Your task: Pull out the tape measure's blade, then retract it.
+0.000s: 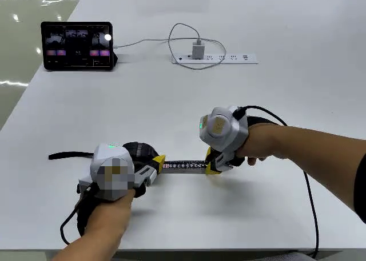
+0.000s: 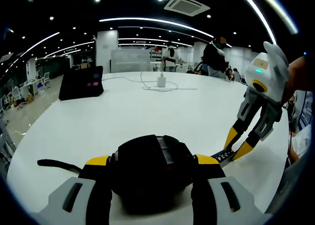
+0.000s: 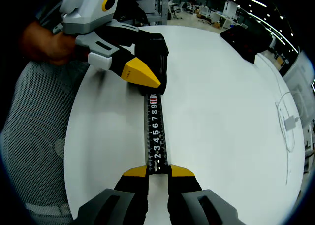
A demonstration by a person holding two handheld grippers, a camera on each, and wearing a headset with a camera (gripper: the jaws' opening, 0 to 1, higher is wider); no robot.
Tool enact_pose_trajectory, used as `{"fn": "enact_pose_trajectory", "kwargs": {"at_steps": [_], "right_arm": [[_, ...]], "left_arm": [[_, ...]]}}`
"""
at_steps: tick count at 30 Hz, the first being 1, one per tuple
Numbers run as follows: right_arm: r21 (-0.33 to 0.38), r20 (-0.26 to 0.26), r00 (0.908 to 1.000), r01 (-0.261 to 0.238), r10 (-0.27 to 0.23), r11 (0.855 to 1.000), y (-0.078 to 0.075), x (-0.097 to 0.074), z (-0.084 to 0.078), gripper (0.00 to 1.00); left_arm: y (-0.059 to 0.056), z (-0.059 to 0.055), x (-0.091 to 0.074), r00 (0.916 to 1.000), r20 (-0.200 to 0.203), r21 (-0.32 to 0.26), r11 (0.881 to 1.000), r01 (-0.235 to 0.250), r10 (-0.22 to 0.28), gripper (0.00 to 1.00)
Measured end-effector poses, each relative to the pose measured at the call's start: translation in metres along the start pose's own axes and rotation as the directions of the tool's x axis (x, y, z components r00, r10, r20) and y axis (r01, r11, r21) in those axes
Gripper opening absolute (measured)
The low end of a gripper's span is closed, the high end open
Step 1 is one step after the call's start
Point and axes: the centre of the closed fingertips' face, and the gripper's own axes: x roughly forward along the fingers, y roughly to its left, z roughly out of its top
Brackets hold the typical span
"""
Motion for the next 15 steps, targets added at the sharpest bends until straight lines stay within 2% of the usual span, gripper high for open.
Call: {"fn": "enact_pose_trajectory", "kwargs": {"at_steps": [9,15], "right_arm": [[-0.026,-0.018,0.9998,-0.007,0.006,1.000,0.0005,0.0031,0.0065,0.11],[-0.018,-0.006,0.9999,-0.009,0.009,1.000,0.0008,0.0040,0.0092,0.11]], "left_arm": [[-0.0003,0.0003,-0.0002,1.0000,0.000,0.003,1.000,0.006,-0.006,0.61],[-0.0002,0.0003,-0.0004,1.0000,0.000,0.002,1.000,0.009,-0.009,0.61]]}}
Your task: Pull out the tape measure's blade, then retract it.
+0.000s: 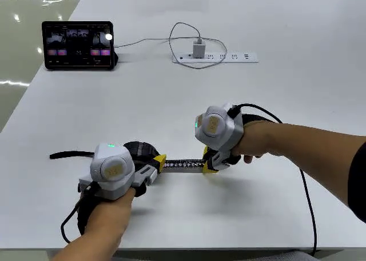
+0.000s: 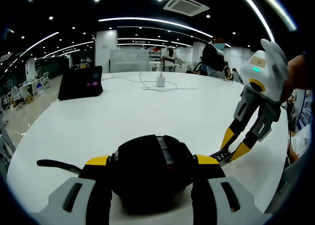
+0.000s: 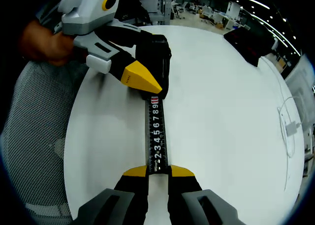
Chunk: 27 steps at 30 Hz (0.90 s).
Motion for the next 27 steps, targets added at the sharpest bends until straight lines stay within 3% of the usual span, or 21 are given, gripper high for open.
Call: {"fn": "enact_pose_trajectory", "kwargs": {"at_steps": [24,27], "right_arm": [[0.006,0.022,0.9998,-0.003,0.003,1.000,0.000,0.004,0.009,0.09],[0.049,0.042,0.9991,-0.009,0.007,0.999,-0.001,0.005,0.014,0.09]], "left_arm": [[-0.001,0.000,0.000,1.0000,-0.001,0.004,1.000,0.008,-0.008,0.61],[-0.001,0.000,0.000,1.0000,-0.002,0.002,1.000,0.008,-0.008,0.61]]}}
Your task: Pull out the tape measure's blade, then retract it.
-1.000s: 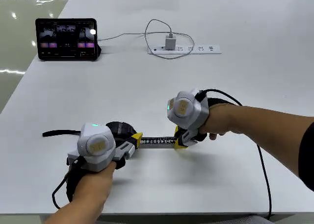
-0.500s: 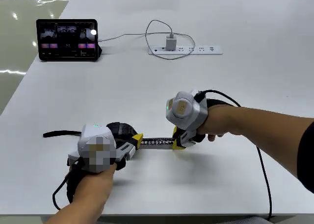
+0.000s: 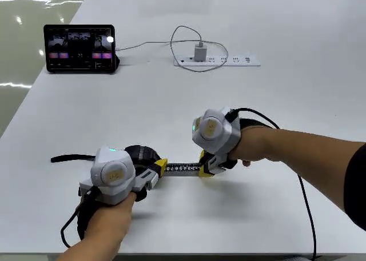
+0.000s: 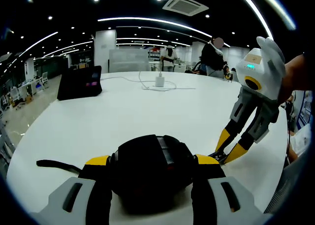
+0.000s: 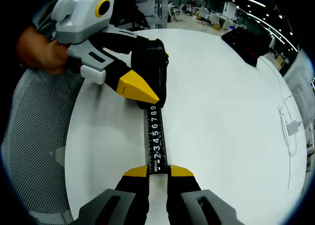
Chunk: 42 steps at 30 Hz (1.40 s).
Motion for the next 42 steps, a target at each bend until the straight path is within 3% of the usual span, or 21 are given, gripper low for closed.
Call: {"fn": "enact_pose_trajectory", "kwargs": {"at_steps": [35,42], "right_arm": [[0.018,0.061,0.9980,-0.015,0.014,1.000,0.002,0.012,0.028,0.09],[0.015,0.105,0.9944,-0.003,0.002,1.000,0.004,0.020,0.042,0.09]], "left_arm": [[0.000,-0.001,-0.001,0.9999,-0.005,-0.021,1.000,0.010,-0.010,0.61],[0.001,0.000,-0.001,0.9999,-0.003,-0.038,0.999,0.010,-0.010,0.61]]}}
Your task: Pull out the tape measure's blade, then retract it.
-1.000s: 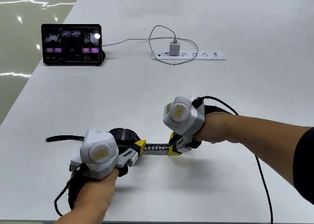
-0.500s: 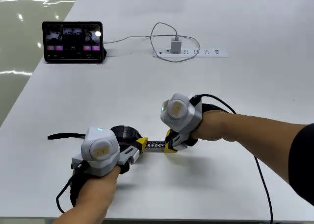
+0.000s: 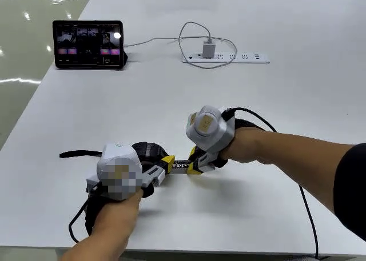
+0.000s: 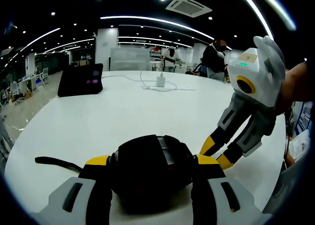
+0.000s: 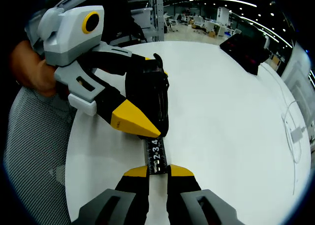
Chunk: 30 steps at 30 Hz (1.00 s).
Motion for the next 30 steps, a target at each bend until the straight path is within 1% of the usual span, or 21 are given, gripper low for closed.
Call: {"fn": "enact_pose_trajectory", "kwargs": {"at_steps": [3,7,18,20,24,30], "right_arm": [[0.003,0.003,1.0000,0.000,0.000,1.000,0.001,0.002,0.003,0.09],[0.030,0.013,0.9999,-0.004,0.004,1.000,0.001,0.004,0.006,0.09],[0.033,0.028,0.9996,-0.007,0.006,0.999,0.001,0.009,0.013,0.10],[0.041,0.036,0.9993,-0.006,0.004,0.999,0.001,0.010,0.015,0.10],[0.029,0.041,0.9992,-0.005,0.004,1.000,0.003,0.012,0.021,0.10],[0.041,0.052,0.9986,-0.009,0.006,0.999,0.003,0.014,0.025,0.10]], "left_arm": [[0.000,0.000,0.000,1.0000,0.001,-0.002,1.000,0.000,0.000,0.61],[0.000,0.000,0.000,1.0000,0.001,-0.004,1.000,0.002,-0.002,0.61],[0.000,0.001,0.000,1.0000,0.001,-0.007,1.000,0.004,-0.004,0.61],[0.000,0.001,0.000,1.0000,0.001,-0.007,1.000,0.005,-0.005,0.61],[0.000,0.001,0.000,1.0000,0.001,-0.008,1.000,0.005,-0.005,0.61],[0.000,0.001,0.000,1.0000,0.003,-0.009,1.000,0.006,-0.006,0.61]]}}
